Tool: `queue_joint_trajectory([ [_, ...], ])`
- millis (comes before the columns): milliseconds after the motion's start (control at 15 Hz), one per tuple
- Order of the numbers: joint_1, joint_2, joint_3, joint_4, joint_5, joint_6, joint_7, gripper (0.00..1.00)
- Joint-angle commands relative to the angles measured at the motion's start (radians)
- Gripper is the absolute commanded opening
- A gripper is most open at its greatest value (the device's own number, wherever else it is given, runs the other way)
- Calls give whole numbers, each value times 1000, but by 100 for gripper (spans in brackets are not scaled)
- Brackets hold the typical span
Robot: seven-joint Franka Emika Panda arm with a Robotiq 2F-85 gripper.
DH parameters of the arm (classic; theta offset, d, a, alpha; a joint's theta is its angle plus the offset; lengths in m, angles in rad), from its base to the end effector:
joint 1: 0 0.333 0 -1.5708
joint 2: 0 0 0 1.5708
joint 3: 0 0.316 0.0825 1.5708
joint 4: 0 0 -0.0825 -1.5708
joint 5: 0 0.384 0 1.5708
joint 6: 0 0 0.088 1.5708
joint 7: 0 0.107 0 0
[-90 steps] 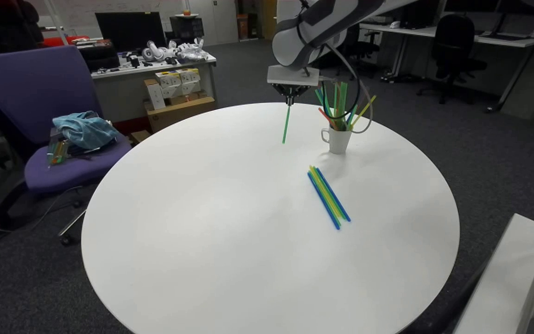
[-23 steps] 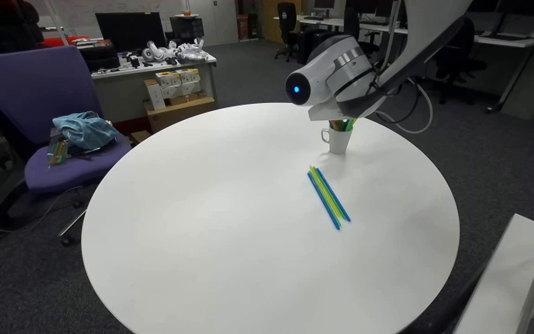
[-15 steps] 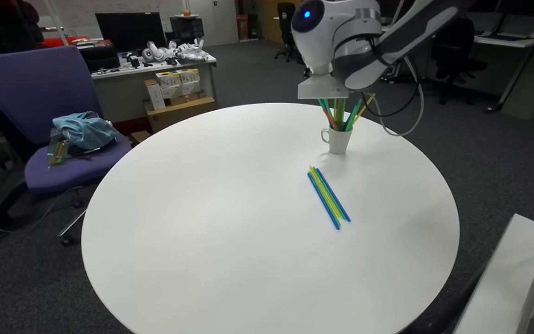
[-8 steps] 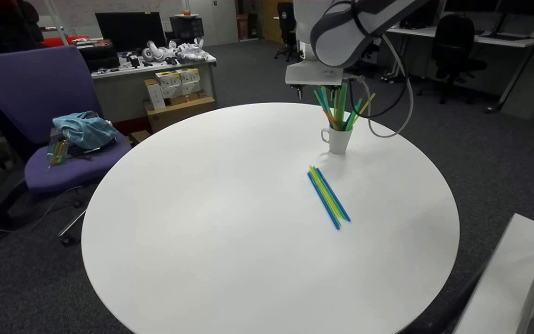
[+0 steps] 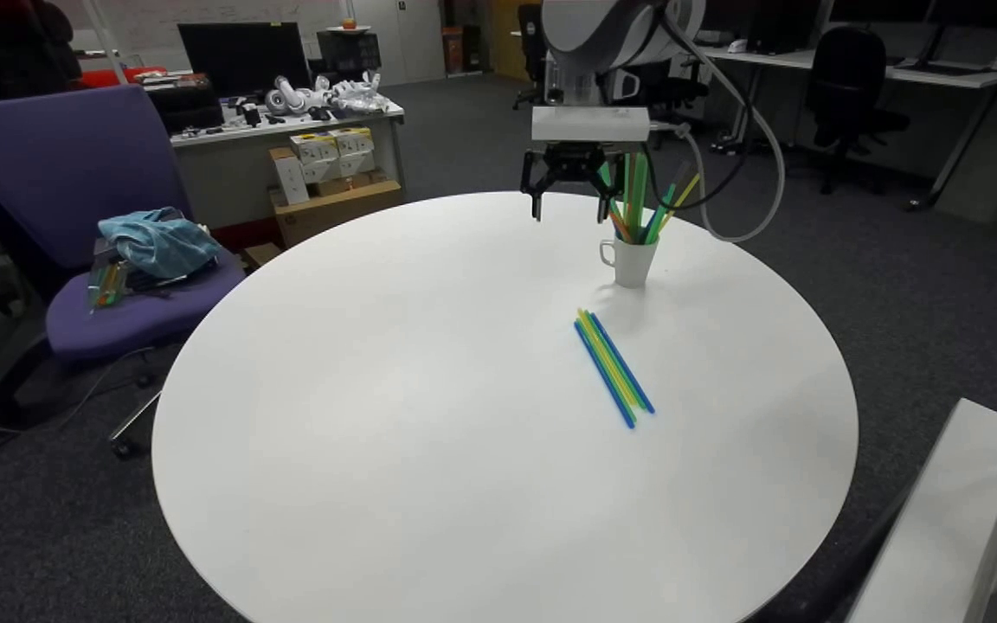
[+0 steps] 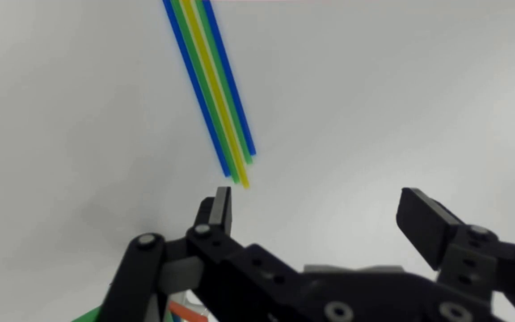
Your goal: Put the straw inside the mug
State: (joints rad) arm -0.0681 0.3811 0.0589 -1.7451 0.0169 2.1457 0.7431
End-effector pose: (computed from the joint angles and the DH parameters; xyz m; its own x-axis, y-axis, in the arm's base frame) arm 0.6539 -0.0086 0.3584 0.7209 -0.6929 -0.0099 -0.6927 -0.7201 -0.0401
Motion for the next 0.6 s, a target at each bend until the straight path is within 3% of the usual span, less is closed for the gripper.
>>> queue_joint_trajectory([
  [0, 3, 14, -16, 64, 111, -148, -222, 100],
  [133, 17, 21, -36, 82, 106, -204, -290, 100],
  [200, 38, 7, -53, 41, 101, -148, -227, 100],
  [533, 38, 21, -57, 57, 100, -166, -267, 100],
])
